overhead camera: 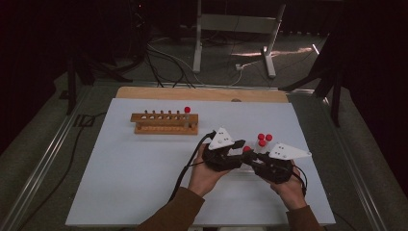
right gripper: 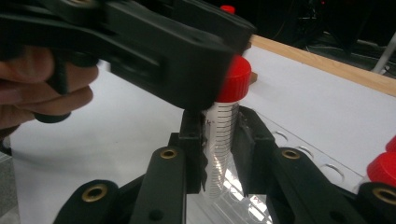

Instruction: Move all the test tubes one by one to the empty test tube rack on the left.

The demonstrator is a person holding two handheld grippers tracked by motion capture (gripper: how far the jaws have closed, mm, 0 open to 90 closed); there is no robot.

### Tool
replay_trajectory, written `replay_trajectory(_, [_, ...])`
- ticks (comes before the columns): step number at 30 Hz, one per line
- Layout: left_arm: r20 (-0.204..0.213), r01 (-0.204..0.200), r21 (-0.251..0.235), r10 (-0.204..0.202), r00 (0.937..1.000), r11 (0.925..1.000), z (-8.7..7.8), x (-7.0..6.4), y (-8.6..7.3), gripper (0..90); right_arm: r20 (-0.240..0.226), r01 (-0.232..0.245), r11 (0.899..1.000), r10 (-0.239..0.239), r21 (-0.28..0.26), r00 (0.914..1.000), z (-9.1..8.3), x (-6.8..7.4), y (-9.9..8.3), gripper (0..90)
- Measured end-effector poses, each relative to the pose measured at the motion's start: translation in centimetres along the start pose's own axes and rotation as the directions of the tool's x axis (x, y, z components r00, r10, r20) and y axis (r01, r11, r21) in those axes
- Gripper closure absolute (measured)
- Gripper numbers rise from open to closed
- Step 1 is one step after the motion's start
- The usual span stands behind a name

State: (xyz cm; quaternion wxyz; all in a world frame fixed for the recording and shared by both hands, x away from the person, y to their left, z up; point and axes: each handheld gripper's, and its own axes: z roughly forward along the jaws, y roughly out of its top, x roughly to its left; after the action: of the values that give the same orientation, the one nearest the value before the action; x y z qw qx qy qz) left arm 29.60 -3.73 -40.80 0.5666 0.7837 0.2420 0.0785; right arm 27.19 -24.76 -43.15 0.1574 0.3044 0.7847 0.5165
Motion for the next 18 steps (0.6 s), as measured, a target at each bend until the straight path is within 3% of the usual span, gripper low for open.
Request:
replay_trajectory(2, [-0.005, -0.007, 0.012, 0.007, 1.0000, 0.9999, 0.16, -0.14, -0.02, 69.4, -0.002, 0.001, 1.000, -0.001, 0.001, 1.0000, 0.03, 0.04, 0.01, 73.7])
replay_trajectory(7, [-0.012, -0.006, 0.017, 0.007, 0.9999, 0.9998, 0.04, -0.12, 0.04, 70.6, -0.014, -0.003, 1.000, 0.003, -0.002, 0.9999, 0.01, -0.11, -0.11, 71.7])
replay_trajectory(8, [-0.014, -0.008, 0.017, 0.008, 0.9999, 0.9998, -0.01, -0.12, 0.06, 70.7, -0.017, -0.003, 1.000, 0.003, -0.005, 0.9999, 0.02, -0.15, -0.13, 63.1])
replay_trajectory(9, [-0.018, -0.009, 0.017, 0.009, 0.9998, 0.9998, -0.06, -0.11, 0.09, 70.7, -0.017, -0.003, 1.000, 0.003, -0.005, 0.9999, 0.02, -0.15, -0.13, 63.1])
replay_trajectory(12, [-0.024, -0.004, 0.008, 0.004, 0.9997, 1.0000, -0.20, -0.04, 0.16, 70.7, -0.036, -0.016, 1.000, 0.015, -0.018, 0.9992, 0.00, -0.42, -0.19, 43.3])
replay_trajectory(13, [-0.026, -0.003, 0.006, 0.003, 0.9997, 1.0000, -0.25, -0.01, 0.18, 70.7, -0.036, -0.016, 1.000, 0.015, -0.018, 0.9992, 0.00, -0.42, -0.19, 43.3])
replay_trajectory(14, [-0.026, -0.001, 0.004, 0.002, 0.9997, 1.0000, -0.29, 0.04, 0.21, 70.8, -0.031, -0.032, 0.999, 0.031, -0.026, 0.9990, -0.03, -0.60, -0.22, 32.9])
replay_trajectory(16, [-0.032, 0.000, 0.004, 0.000, 0.9995, 1.0000, -0.36, 0.08, 0.23, 70.8, -0.027, -0.041, 0.999, 0.040, -0.028, 0.9988, -0.05, -0.70, -0.22, 29.6])
replay_trajectory(18, [-0.034, 0.001, 0.002, -0.001, 0.9994, 1.0000, -0.42, 0.16, 0.26, 70.8, -0.016, -0.050, 0.998, 0.050, -0.040, 0.9986, -0.14, -0.85, -0.24, 18.4])
